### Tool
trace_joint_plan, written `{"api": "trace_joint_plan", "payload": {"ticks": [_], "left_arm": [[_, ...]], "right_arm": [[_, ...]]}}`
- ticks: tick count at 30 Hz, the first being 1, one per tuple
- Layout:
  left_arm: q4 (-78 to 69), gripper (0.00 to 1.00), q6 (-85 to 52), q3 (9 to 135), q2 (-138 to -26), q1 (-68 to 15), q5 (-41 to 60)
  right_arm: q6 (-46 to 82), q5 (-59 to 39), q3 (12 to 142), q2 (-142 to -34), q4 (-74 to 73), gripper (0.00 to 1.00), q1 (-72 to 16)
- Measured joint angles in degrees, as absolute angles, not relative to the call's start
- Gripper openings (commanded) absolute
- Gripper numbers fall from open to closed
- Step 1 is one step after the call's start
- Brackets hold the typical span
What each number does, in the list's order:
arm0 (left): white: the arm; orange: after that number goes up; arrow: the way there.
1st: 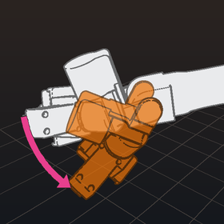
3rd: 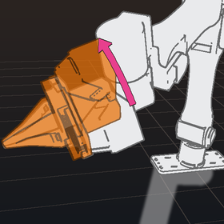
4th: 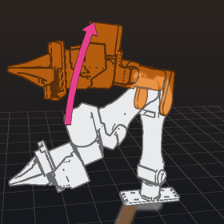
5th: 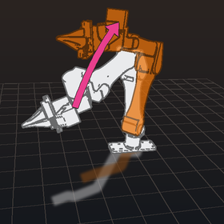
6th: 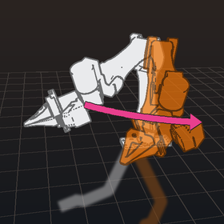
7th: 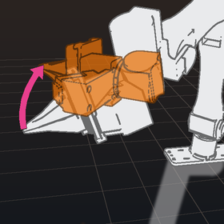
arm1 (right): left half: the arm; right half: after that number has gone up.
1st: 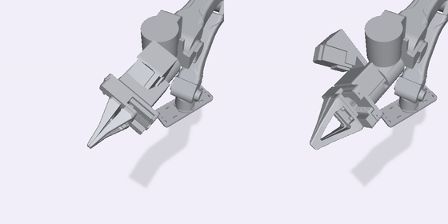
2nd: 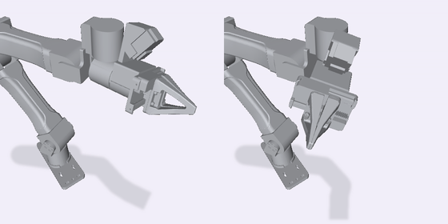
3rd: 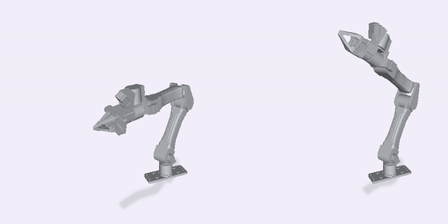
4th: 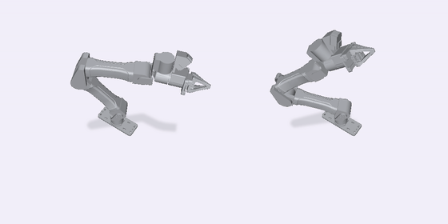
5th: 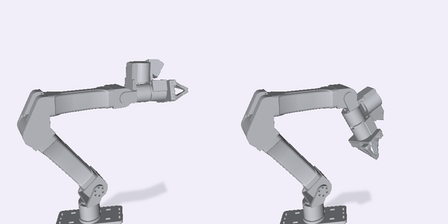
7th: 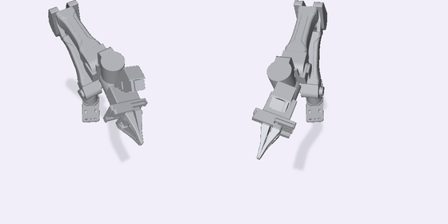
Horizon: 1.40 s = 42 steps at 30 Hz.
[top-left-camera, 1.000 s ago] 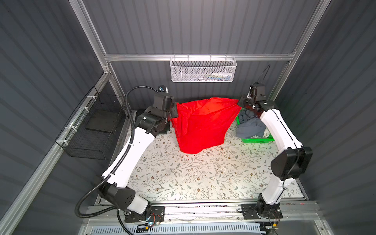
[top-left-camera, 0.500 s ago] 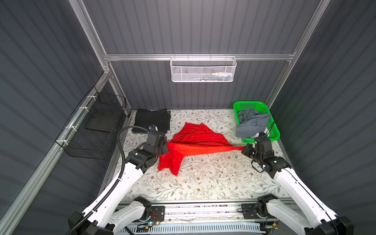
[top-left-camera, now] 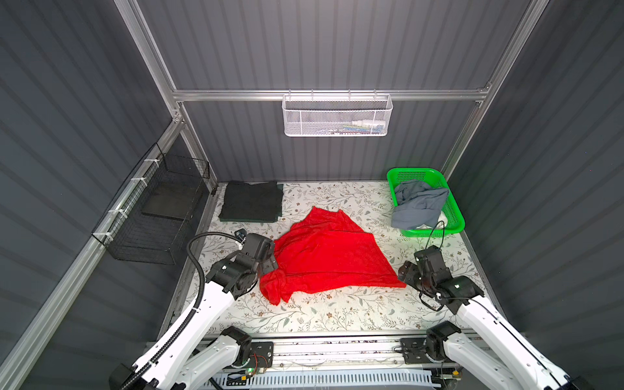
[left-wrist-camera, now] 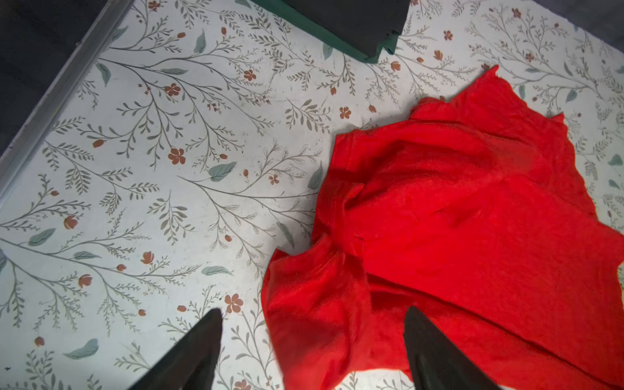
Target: Fold and stack the t-shirts
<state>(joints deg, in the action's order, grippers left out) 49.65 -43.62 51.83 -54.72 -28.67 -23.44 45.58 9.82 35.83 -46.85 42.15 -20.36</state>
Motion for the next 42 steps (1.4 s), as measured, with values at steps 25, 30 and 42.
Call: {"api": "trace_joint_plan", "payload": {"ticks": [25,30,42], "left_arm": [[26.57,0.86,-23.09,85.08,-110.59,-28.67,-11.22],[26.70,0.78,-21.47,93.17,-121.16,-28.67,-8.78],[31.33,0.00,-17.85,103.96,-130.26,-28.67,-6.61]], "right_arm": [[34.02,-3.62,72.55,-107.20,26.74,0.72,-19.70],[33.36,-4.38,71.68,-108.57,25.78,0.53,-19.70],[35.62,-7.53,64.97,-106.98,20.56,0.00,-15.81]]}}
